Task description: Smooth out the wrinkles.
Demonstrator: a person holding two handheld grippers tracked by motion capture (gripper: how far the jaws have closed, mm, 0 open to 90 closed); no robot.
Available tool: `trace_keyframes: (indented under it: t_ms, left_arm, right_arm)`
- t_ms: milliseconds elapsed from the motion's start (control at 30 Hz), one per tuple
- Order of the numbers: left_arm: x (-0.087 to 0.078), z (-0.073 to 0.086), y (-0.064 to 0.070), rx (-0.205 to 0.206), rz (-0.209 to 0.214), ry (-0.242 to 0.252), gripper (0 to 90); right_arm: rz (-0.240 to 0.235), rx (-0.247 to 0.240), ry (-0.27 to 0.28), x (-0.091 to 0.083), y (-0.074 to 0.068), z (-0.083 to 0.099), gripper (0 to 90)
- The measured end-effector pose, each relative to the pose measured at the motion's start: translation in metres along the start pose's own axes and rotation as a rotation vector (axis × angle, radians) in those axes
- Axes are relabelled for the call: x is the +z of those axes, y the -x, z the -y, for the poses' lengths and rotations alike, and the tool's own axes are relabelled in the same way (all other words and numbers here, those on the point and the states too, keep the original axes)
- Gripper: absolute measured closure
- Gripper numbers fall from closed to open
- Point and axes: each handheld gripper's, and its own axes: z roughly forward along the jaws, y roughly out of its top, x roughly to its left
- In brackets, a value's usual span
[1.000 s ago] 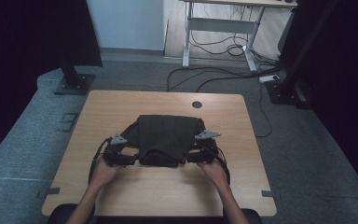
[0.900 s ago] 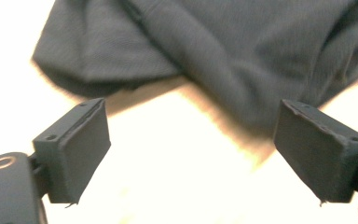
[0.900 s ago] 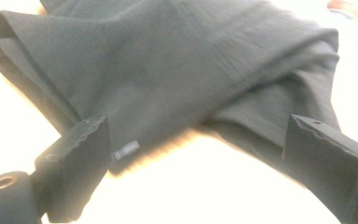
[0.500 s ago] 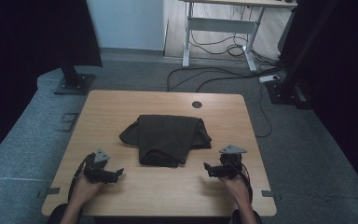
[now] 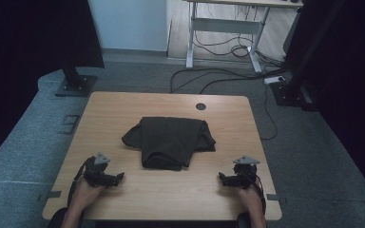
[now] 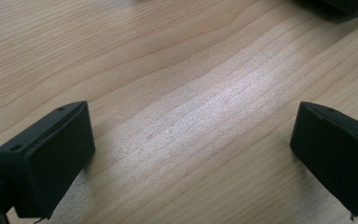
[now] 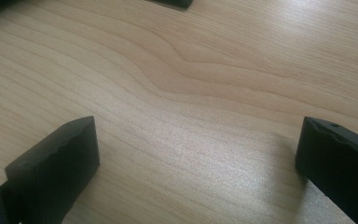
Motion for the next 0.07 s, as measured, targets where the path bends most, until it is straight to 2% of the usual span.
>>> trace_keyframes:
  t_ms: [67]
  left_arm:
    - [0.0001, -0.0001, 0.0006, -0.006, -0.006, -0.001, 0.0]
  right_arm:
    - [0.000, 0.001, 0.000, 0.0001, 0.0001, -0.0002, 0.0]
